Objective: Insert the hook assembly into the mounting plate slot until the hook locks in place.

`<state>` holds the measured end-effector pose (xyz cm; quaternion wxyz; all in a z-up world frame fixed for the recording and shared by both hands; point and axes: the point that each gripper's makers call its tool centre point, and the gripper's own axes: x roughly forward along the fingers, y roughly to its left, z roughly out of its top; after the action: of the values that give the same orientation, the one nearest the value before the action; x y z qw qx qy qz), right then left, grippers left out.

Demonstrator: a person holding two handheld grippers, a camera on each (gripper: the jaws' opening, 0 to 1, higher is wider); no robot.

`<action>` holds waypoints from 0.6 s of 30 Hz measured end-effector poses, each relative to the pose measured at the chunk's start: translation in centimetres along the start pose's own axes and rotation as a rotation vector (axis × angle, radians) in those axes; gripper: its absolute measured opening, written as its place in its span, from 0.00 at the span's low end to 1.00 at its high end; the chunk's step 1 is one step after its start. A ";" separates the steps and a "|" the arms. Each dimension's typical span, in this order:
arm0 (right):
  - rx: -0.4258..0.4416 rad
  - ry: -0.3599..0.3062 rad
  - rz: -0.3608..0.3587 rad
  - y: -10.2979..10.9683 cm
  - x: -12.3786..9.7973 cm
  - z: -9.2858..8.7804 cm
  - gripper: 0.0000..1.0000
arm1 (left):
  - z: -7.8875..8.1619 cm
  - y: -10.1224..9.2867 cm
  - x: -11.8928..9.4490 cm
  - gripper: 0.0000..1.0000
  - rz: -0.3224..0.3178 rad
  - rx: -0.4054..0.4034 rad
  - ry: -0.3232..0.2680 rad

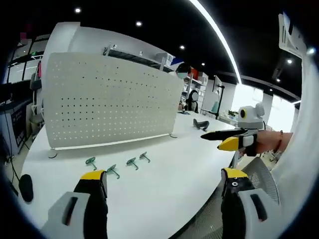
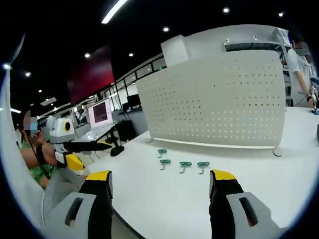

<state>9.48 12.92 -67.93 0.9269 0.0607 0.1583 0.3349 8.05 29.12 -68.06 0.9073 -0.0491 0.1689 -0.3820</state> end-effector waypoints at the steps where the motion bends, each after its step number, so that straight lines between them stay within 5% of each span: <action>1: 0.005 0.002 0.002 0.0 0.0 -0.1 0.81 | -0.1 0.0 0.0 0.98 -0.003 -0.001 0.003; 18: -0.006 0.018 -0.007 -0.1 -0.1 -0.3 0.79 | -1.0 -0.6 0.9 0.97 -0.045 0.001 0.030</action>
<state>9.44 12.79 -68.18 0.9268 0.0542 0.1657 0.3328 7.94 28.12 -69.08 0.8959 -0.0469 0.1811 -0.4030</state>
